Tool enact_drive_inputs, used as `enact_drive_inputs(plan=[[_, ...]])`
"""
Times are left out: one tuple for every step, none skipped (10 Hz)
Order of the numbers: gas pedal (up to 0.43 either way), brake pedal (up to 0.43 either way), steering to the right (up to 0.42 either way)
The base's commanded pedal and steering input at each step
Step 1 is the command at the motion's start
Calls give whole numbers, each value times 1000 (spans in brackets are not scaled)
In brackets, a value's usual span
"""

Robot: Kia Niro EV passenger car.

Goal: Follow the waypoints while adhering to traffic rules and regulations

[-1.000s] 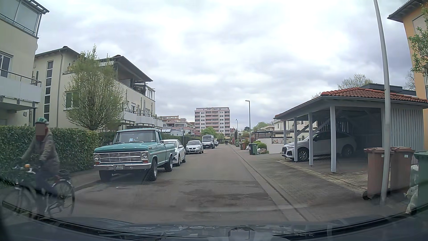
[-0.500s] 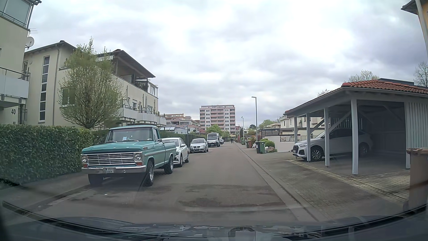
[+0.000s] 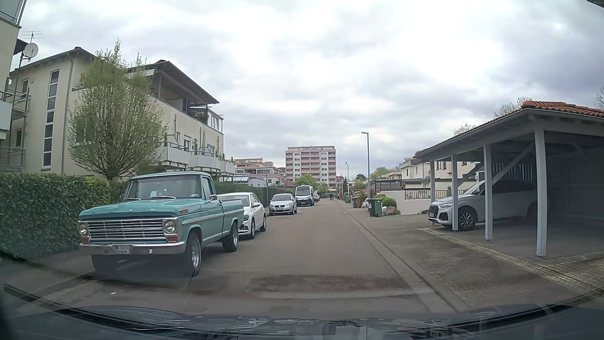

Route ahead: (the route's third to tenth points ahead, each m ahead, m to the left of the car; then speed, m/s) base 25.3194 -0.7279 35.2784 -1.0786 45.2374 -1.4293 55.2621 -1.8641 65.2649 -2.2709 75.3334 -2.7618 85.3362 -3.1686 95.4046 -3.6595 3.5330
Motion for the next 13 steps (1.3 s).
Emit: enact_drive_inputs(plan=[[240,0,3],[240,0,5],[240,0,5],[240,0,6],[240,0,6],[228,0,6],[197,0,6],[197,0,7],[197,0,7],[197,0,7],[189,0,7],[189,0,11],[189,0,13]])
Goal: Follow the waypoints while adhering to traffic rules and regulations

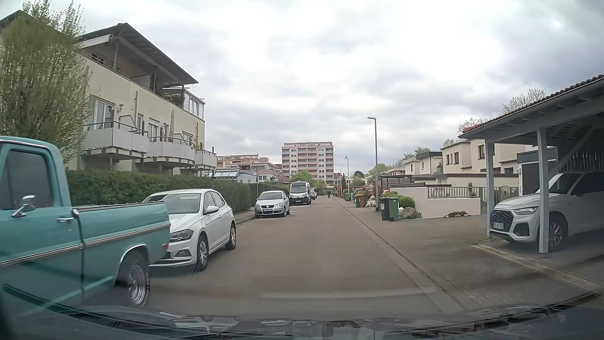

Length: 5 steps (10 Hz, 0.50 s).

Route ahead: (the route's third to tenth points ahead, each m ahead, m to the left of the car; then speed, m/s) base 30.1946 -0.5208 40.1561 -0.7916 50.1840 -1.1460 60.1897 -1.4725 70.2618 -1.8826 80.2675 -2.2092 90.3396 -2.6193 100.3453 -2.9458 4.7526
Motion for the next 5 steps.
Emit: enact_drive_inputs(plan=[[177,0,13],[157,0,13],[157,0,13],[157,0,14],[157,0,14]])
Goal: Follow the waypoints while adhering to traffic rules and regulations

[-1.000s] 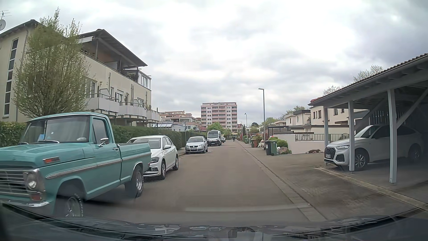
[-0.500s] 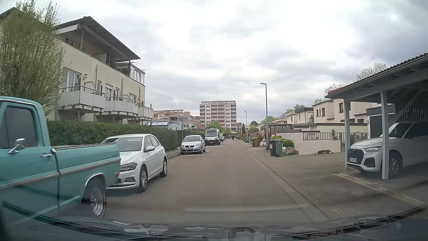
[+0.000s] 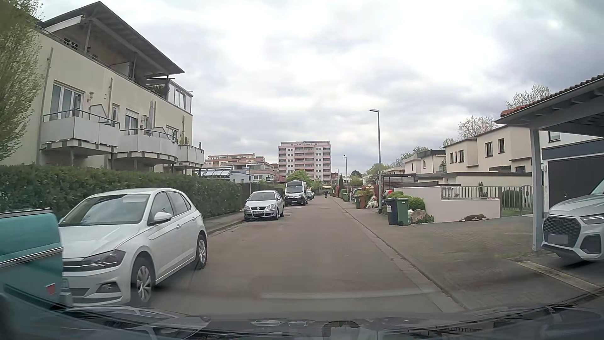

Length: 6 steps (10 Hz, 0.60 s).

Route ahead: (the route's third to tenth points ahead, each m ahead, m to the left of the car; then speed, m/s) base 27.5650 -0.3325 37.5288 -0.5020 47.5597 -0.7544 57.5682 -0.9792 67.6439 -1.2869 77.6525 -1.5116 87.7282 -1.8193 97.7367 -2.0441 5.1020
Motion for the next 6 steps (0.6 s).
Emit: enact_drive_inputs(plan=[[157,0,14],[157,0,13],[157,0,13],[138,0,14],[130,0,13],[130,0,13]])
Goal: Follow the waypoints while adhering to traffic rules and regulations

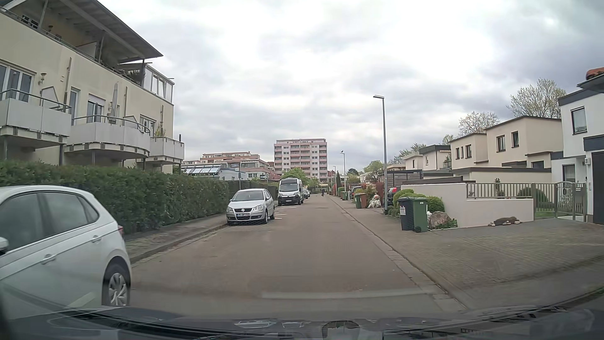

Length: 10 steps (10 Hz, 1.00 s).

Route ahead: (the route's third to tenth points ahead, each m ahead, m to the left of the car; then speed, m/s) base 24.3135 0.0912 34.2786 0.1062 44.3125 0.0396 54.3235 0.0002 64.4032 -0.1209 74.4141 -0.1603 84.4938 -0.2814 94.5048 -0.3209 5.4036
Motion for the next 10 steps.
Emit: enact_drive_inputs(plan=[[130,0,14],[118,0,14],[118,0,13],[118,0,14],[118,0,13],[118,0,13],[118,0,13],[118,0,14],[118,0,13],[118,0,14]])
